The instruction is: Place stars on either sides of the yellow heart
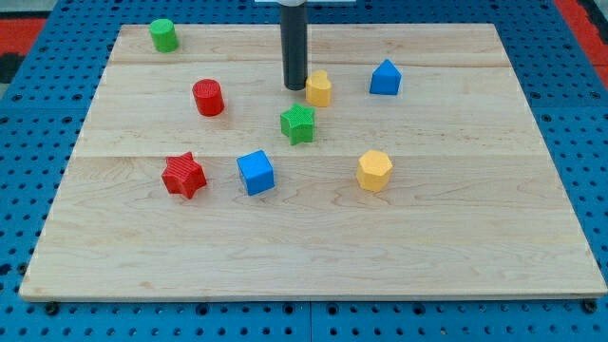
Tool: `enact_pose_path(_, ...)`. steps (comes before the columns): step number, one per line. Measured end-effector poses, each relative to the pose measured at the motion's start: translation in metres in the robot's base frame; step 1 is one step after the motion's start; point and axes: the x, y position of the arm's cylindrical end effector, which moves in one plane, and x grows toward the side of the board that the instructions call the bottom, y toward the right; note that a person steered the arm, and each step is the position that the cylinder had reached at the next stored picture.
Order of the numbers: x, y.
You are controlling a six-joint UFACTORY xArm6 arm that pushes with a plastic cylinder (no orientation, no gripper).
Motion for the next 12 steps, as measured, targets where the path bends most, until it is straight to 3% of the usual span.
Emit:
enact_pose_path(2, -0.001, -0.007)
enact_pose_path(3, 0.054, 0.006)
enact_pose_path(5, 0.071, -0.03)
enact_pose_path(7, 0.073, -0.118)
enact_pose_path(8, 0.094, -0.169)
enact_pose_path(9, 0.144, -0.199)
enact_pose_path(10, 0.17, -0.181)
enact_pose_path(11, 0.17, -0.118)
enact_pose_path(12, 0.167, -0.107)
